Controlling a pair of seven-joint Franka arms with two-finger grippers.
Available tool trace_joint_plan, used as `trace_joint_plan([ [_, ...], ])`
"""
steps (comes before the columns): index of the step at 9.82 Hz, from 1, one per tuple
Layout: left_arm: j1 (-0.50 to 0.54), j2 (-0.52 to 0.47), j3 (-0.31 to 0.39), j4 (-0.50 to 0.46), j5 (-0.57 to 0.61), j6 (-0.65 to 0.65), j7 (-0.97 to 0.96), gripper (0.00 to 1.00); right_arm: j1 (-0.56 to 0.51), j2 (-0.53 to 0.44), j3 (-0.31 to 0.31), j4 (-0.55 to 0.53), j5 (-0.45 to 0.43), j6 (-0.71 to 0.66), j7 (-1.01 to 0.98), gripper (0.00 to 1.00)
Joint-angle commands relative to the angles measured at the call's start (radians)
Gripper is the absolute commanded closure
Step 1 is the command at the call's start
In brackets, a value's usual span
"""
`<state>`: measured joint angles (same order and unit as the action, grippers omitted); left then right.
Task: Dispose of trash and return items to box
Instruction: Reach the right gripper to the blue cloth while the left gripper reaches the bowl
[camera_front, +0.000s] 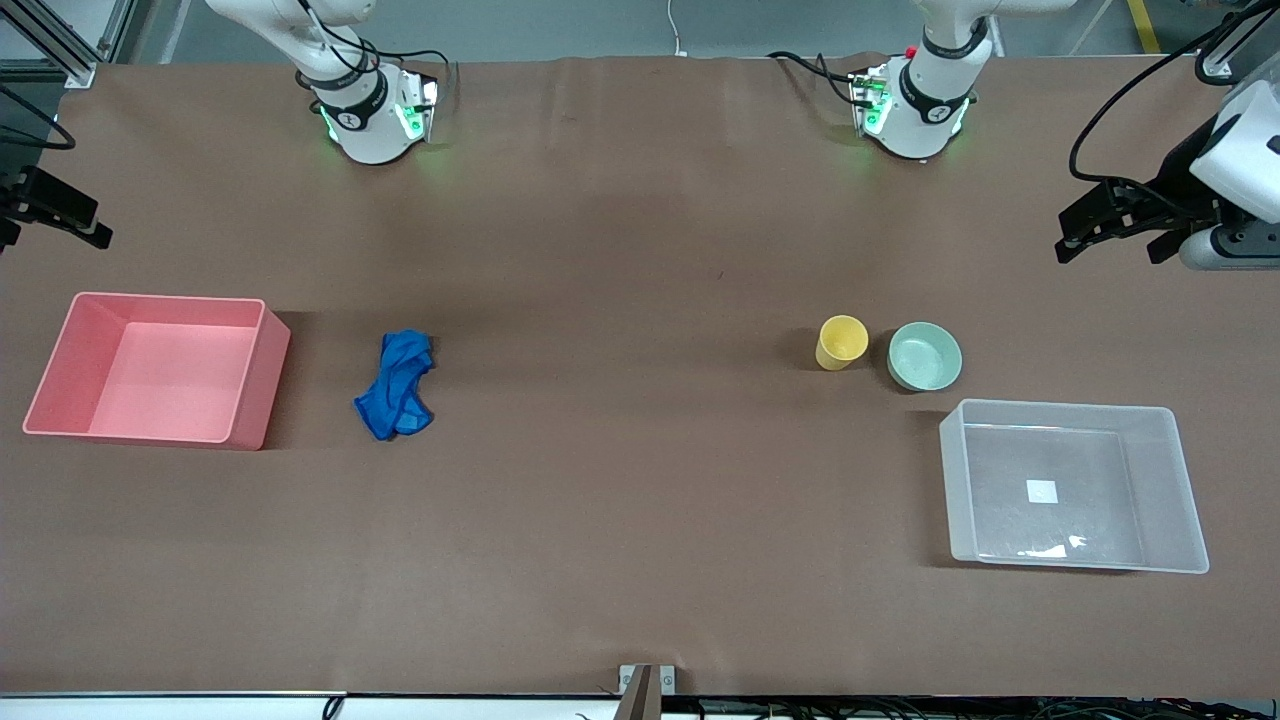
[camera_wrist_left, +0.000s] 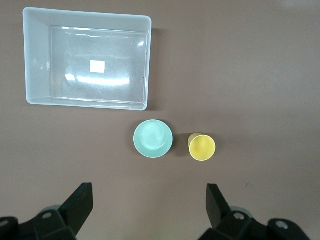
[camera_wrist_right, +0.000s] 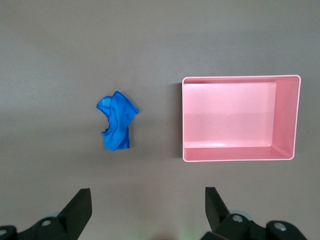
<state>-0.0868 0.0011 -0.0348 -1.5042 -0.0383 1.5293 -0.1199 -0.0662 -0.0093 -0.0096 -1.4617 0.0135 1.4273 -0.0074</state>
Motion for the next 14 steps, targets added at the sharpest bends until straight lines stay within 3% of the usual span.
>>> trace_joint_plan([
  [1,-0.007,0.007,0.012,-0.022,0.001,-0.001,0.02,0.0,-0.004,0.005,0.0,0.014,-0.001,-0.011,-0.009,0.0],
  [6,0.01,0.004,0.018,-0.059,0.001,-0.008,0.054,0.02,-0.003,0.003,0.0,0.012,-0.001,-0.019,-0.002,0.0],
  [9,0.019,-0.079,0.021,-0.313,0.005,0.151,0.127,0.02,0.034,0.041,0.017,-0.038,-0.01,0.033,0.013,0.0],
  [10,0.019,-0.107,0.021,-0.421,0.026,0.248,0.137,0.02,0.048,0.079,0.034,-0.111,-0.01,0.118,0.07,0.0],
  [14,0.044,-0.116,0.029,-0.831,0.025,0.7,0.128,0.01,0.086,0.216,0.097,-0.518,-0.047,0.665,0.113,0.0],
])
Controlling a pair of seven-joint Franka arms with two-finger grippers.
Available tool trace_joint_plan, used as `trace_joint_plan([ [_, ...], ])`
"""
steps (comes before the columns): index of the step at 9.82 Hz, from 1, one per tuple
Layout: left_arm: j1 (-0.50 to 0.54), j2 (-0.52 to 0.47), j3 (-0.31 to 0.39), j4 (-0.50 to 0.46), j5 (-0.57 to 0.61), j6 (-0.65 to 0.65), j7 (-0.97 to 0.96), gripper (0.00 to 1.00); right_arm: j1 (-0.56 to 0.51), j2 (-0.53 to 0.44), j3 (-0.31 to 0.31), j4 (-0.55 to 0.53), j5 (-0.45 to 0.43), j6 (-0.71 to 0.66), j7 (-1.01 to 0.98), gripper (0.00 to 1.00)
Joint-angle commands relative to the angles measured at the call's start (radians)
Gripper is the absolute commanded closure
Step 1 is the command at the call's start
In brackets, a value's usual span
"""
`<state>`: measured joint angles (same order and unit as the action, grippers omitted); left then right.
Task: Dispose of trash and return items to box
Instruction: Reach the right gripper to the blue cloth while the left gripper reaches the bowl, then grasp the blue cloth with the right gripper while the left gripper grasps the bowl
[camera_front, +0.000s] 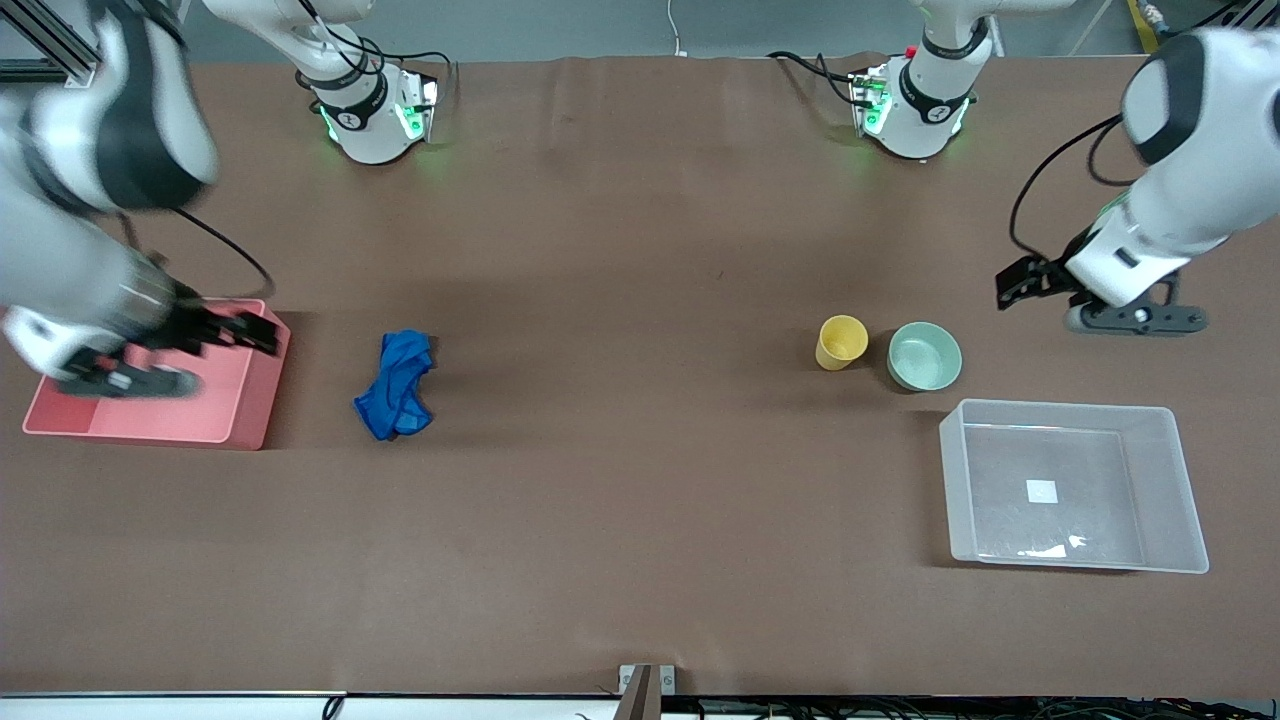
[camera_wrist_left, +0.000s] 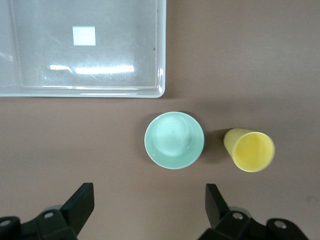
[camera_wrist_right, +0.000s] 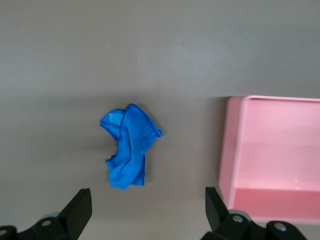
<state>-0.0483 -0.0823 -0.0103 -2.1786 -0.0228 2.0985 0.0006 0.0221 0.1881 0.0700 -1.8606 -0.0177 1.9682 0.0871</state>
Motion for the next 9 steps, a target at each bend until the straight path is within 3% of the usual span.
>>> trace_joint_plan([
  [1,0.004,0.007,0.01,-0.215,0.009,0.244,-0.011,0.01,0.005,0.083,0.022,-0.196,-0.016,0.279,0.029,0.0],
  [3,0.005,0.12,0.019,-0.237,0.007,0.366,-0.016,0.01,0.01,0.172,0.022,-0.284,-0.016,0.49,0.033,0.0],
  [5,0.005,0.247,0.02,-0.237,0.006,0.501,-0.04,0.01,0.013,0.205,0.025,-0.307,-0.016,0.52,0.057,0.07],
  [6,0.005,0.289,0.02,-0.237,0.006,0.549,-0.048,0.02,0.03,0.23,0.027,-0.308,-0.016,0.526,0.083,0.21],
  [8,0.004,0.364,0.02,-0.233,-0.002,0.63,-0.066,0.06,0.042,0.238,0.039,-0.319,-0.016,0.534,0.085,0.63],
  [9,0.004,0.386,0.02,-0.233,-0.002,0.643,-0.073,0.25,0.041,0.238,0.039,-0.318,-0.016,0.532,0.085,0.82],
])
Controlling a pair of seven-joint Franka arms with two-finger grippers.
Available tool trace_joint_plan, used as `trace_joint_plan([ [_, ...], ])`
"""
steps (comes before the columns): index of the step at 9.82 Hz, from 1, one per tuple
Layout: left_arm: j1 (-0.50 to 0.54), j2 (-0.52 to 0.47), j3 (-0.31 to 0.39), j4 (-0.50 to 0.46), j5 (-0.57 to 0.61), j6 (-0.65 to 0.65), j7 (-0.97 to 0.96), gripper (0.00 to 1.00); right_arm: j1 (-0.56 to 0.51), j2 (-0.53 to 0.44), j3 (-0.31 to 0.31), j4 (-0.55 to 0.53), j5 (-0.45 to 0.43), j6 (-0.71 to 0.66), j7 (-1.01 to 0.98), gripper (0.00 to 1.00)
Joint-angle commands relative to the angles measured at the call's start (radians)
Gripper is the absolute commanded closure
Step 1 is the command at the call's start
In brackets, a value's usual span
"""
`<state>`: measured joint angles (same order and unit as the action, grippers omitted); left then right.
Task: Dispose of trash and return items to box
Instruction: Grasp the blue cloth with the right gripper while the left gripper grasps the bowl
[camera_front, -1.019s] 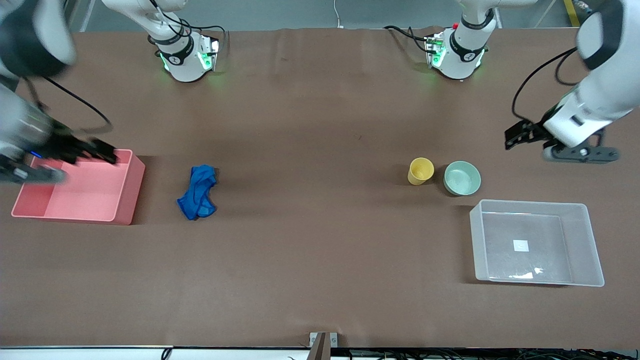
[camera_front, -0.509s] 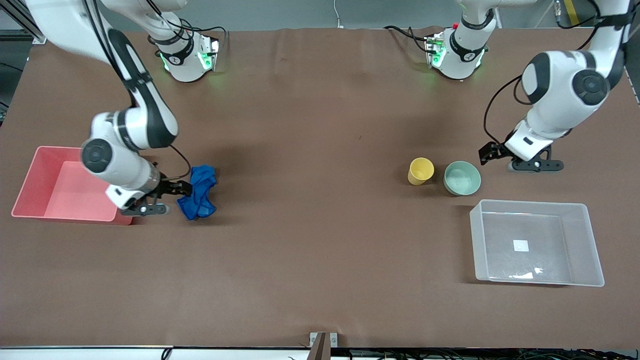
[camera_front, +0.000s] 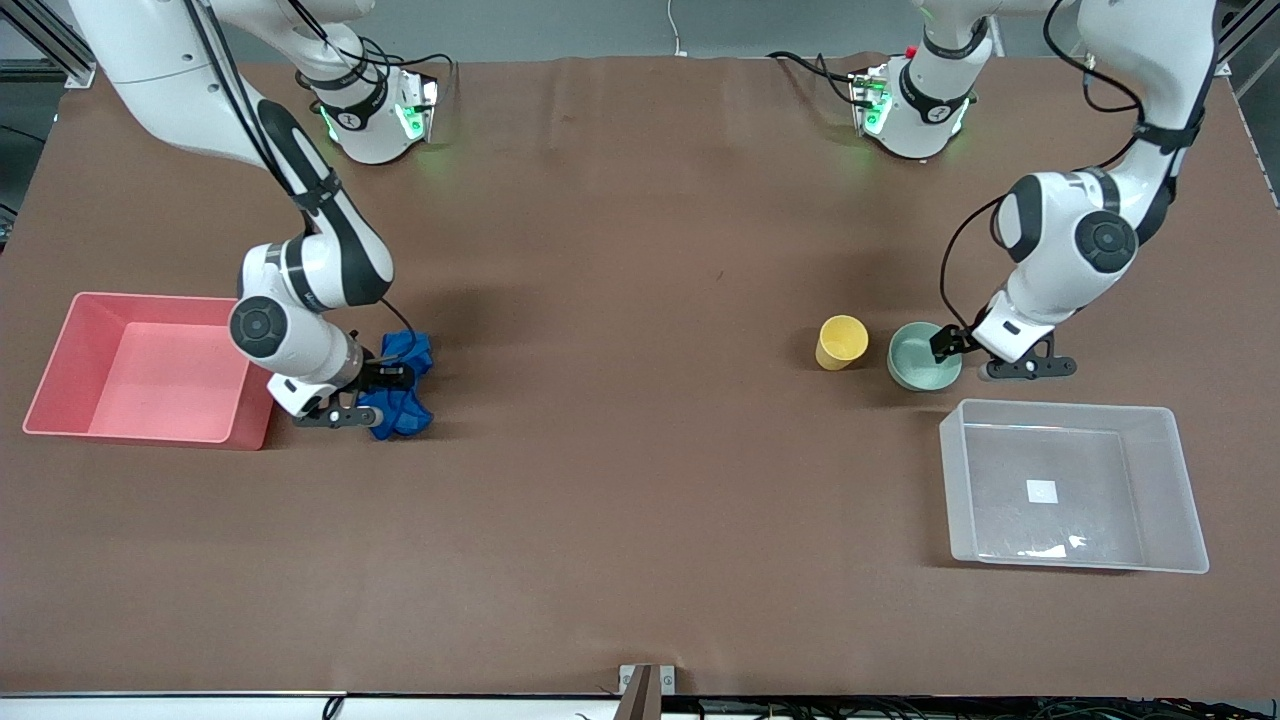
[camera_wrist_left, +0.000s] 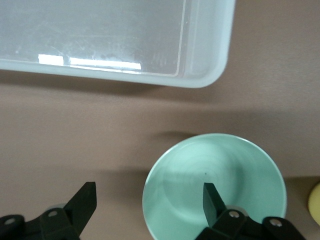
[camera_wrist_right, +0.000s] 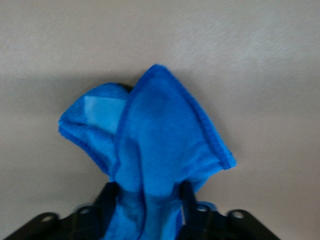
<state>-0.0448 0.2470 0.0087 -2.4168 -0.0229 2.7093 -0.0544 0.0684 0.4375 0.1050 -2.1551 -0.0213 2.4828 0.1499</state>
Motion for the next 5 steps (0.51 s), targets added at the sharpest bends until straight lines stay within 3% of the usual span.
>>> trace_joint_plan([
  [1,0.002,0.058,0.001,0.004,-0.002,0.03,-0.018,0.57,-0.01,-0.011,0.004,-0.023,-0.012,0.019,0.022,0.98],
  [2,0.002,0.058,0.001,0.001,-0.002,0.03,-0.018,0.86,-0.012,-0.011,0.004,-0.022,-0.012,0.018,0.022,1.0],
  [3,0.0,0.058,0.001,0.001,-0.002,0.03,-0.012,1.0,-0.01,-0.016,0.005,-0.014,-0.011,0.012,0.023,1.0],
  [5,0.0,0.041,0.001,0.001,-0.002,0.026,-0.013,1.0,-0.012,-0.058,0.027,0.056,-0.009,-0.087,0.098,0.99],
])
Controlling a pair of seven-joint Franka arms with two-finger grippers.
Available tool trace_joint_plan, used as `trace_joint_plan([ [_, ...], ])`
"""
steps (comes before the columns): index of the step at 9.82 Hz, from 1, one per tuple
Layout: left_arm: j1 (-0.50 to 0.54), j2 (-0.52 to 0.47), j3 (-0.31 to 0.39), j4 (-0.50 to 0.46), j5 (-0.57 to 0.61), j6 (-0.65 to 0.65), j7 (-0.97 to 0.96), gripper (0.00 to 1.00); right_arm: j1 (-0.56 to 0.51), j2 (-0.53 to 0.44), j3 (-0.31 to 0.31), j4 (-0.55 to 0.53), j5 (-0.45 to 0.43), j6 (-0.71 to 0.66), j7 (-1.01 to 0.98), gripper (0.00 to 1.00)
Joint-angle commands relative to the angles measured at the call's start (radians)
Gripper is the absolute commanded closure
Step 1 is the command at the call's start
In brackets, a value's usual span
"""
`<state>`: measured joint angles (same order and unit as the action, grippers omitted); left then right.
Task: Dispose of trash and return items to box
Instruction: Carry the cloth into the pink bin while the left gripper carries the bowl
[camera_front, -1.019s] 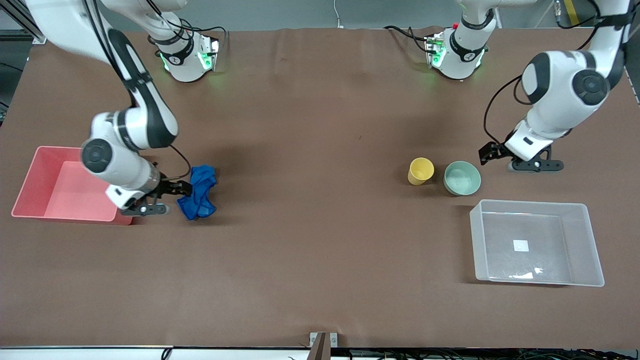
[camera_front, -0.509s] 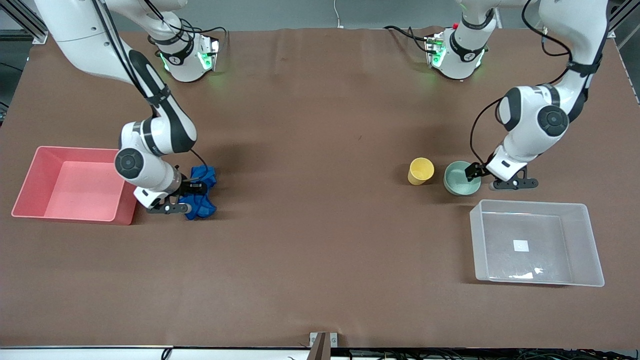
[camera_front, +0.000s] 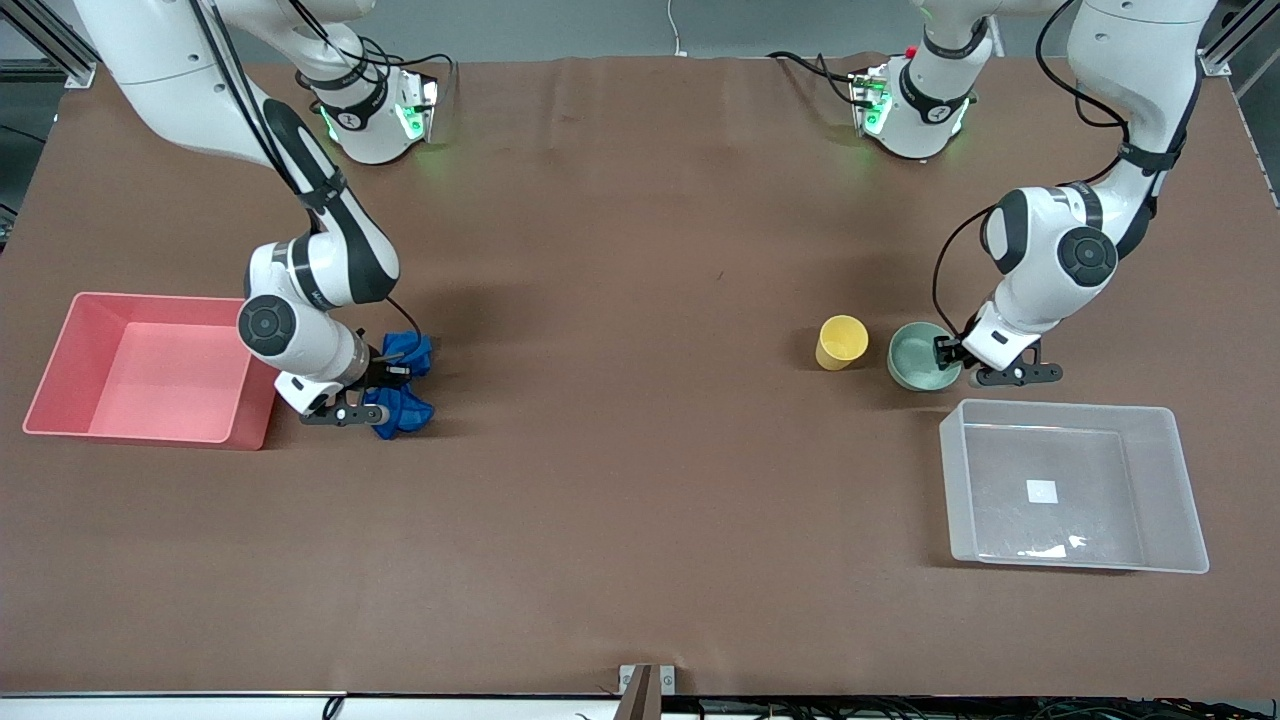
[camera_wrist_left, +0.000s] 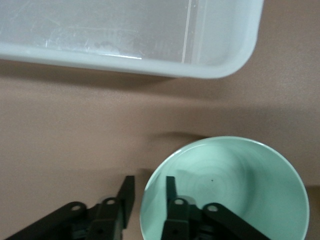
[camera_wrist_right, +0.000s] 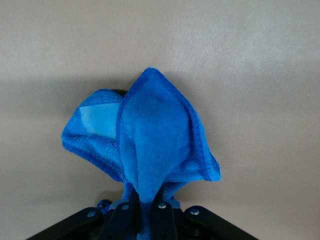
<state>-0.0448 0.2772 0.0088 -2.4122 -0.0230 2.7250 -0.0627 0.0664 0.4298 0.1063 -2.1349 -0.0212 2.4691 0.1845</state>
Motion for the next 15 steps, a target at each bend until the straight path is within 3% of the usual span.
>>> trace_joint_plan([
  [1,0.0,-0.028,-0.001,-0.002,-0.002,0.004,-0.006,1.0,-0.013,-0.063,0.03,0.149,-0.009,-0.26,0.075,1.0],
  [2,0.0,-0.082,-0.001,0.002,-0.002,-0.008,-0.003,1.0,-0.032,-0.063,0.029,0.291,-0.011,-0.482,0.069,0.99],
  [4,0.003,-0.183,0.005,0.083,-0.002,-0.197,0.001,1.0,-0.051,-0.072,-0.023,0.531,-0.016,-0.764,-0.007,0.99],
  [6,0.003,-0.174,0.011,0.273,-0.003,-0.435,0.014,1.0,-0.051,-0.08,-0.199,0.659,-0.016,-0.875,-0.238,0.99],
  [8,0.005,-0.109,0.023,0.417,-0.003,-0.498,0.023,1.0,-0.051,-0.079,-0.34,0.656,-0.06,-0.833,-0.438,1.0],
  [10,0.005,0.044,0.071,0.595,-0.006,-0.498,0.085,1.0,-0.075,-0.074,-0.384,0.586,-0.092,-0.722,-0.537,0.99],
  [12,0.008,0.211,0.137,0.762,-0.122,-0.498,0.214,0.99,-0.076,-0.075,-0.425,0.404,-0.092,-0.557,-0.592,0.99],
  [15,0.016,0.339,0.191,0.805,-0.235,-0.447,0.385,0.99,-0.077,-0.086,-0.451,0.198,-0.091,-0.35,-0.596,0.99],
])
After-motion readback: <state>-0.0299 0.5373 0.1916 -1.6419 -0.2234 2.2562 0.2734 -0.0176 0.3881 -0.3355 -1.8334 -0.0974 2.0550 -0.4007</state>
